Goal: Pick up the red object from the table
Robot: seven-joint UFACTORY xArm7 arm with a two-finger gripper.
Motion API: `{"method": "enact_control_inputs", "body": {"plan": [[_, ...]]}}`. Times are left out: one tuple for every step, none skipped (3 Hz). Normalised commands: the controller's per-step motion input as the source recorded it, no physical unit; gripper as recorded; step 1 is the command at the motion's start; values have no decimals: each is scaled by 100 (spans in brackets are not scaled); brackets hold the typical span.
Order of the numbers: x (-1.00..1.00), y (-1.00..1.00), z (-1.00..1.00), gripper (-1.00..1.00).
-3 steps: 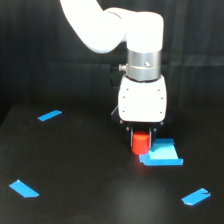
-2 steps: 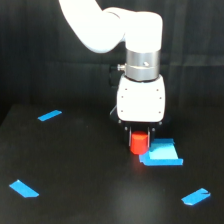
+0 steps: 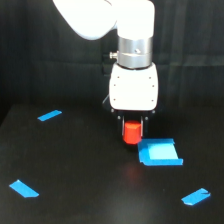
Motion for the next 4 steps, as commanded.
{"method": "enact_control_inputs", "body": {"plan": [[-19,-3,92,-99],[-8,-10,88,-95],[-10,-10,87,-100],[-1,-1,97,-100]]}}
